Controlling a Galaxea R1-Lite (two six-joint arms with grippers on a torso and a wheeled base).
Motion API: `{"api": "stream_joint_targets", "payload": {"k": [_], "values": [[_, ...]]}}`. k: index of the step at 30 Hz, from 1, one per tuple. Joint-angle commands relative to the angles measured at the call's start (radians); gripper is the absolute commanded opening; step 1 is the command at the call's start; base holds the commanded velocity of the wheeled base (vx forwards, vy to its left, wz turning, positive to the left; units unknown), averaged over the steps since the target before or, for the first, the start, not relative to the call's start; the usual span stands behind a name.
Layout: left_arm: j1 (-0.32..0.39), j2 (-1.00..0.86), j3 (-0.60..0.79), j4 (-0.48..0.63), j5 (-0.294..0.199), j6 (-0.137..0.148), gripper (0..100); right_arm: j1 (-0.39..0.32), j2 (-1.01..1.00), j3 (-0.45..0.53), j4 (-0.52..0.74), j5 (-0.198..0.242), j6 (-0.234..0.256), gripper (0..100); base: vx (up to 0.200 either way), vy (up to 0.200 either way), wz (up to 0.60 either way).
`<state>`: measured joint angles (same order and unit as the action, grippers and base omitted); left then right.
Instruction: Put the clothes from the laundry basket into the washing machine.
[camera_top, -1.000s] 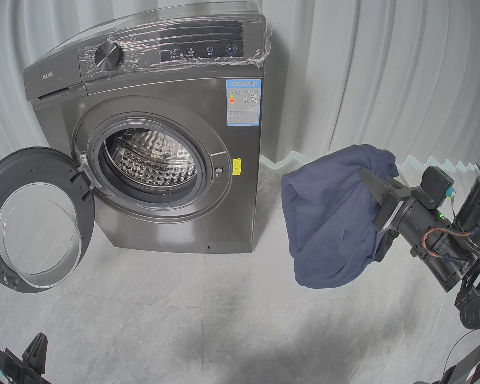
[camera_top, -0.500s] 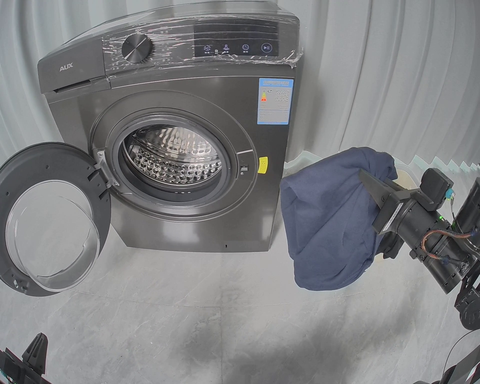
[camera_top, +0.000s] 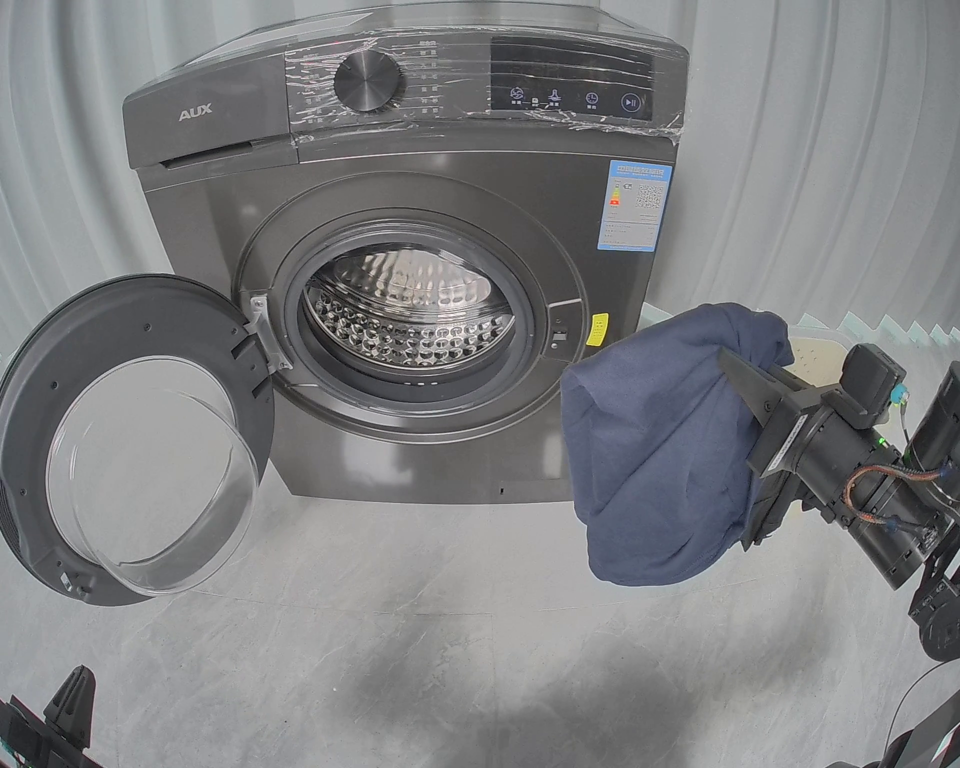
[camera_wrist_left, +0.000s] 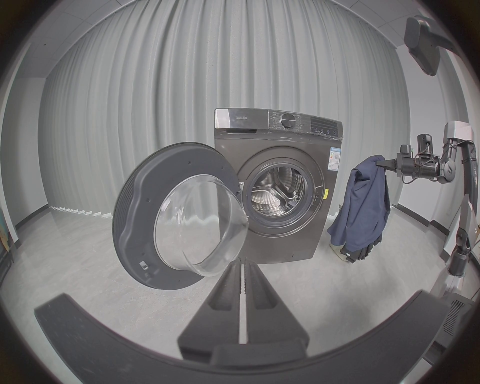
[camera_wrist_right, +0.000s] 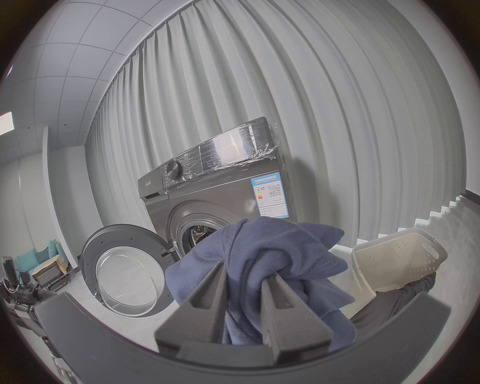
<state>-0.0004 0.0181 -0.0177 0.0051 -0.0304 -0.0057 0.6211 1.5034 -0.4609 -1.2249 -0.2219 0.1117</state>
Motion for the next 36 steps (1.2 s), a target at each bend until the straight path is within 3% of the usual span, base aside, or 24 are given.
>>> {"api": "stream_joint_targets", "payload": {"k": [1, 13, 22, 36], "values": [[0.000, -0.018, 0.016, -0.001, 0.000, 0.000, 0, 0.003, 0.003, 0.005, -0.001, -0.001, -0.001, 0, 0.000, 0.000, 0.00], [0.000, -0.018, 0.016, -0.001, 0.000, 0.000, 0, 0.008, 0.004, 0.004, -0.001, -0.002, -0.001, 0, 0.000, 0.000, 0.00], [0.000, -0.018, 0.016, -0.001, 0.000, 0.000, 0, 0.009, 0.028, 0.001, -0.002, 0.001, -0.001, 0, 0.000, 0.200, 0.00], [0.000, -0.018, 0.016, -0.001, 0.000, -0.002, 0, 0.011, 0.035, 0.005, -0.002, -0.002, -0.001, 0, 0.000, 0.029, 0.00]]}}
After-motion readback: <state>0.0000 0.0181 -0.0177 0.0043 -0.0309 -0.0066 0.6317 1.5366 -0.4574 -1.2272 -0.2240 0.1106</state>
